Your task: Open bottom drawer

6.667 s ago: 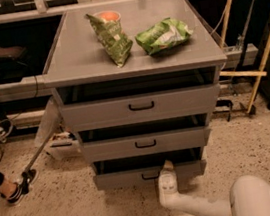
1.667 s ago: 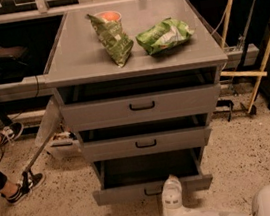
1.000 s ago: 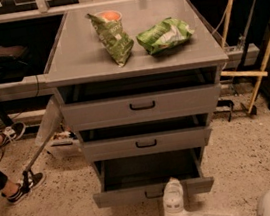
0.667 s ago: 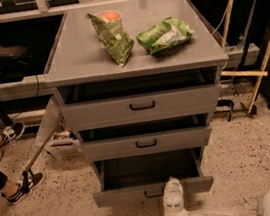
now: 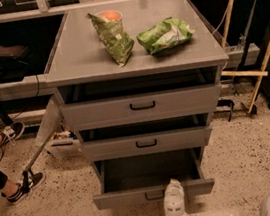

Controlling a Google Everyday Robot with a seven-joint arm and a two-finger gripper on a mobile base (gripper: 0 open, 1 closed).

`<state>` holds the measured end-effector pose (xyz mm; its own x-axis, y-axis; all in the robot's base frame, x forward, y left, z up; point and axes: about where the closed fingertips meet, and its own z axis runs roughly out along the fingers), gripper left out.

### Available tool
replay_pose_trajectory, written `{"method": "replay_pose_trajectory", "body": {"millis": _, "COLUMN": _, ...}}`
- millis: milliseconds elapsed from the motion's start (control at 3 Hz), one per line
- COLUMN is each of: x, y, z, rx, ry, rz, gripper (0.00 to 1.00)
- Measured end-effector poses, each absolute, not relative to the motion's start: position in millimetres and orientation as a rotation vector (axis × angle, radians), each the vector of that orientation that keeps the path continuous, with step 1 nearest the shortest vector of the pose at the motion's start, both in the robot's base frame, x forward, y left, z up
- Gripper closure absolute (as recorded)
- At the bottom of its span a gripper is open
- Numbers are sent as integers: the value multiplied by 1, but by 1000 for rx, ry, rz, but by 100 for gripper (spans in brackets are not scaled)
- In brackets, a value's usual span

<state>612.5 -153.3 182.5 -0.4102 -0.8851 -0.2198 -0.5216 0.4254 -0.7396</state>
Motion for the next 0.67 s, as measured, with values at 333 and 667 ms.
{"method": "replay_pose_trajectory", "body": {"millis": 333, "x": 603, "y": -154, "z": 181, "rx": -1169, "ry": 2078, "rz": -787, "gripper": 100}}
{"method": "replay_pose_trajectory", "body": {"millis": 667, "x": 603, "y": -154, "z": 183, "rx": -1169, "ry": 2078, "rz": -787, "gripper": 100}}
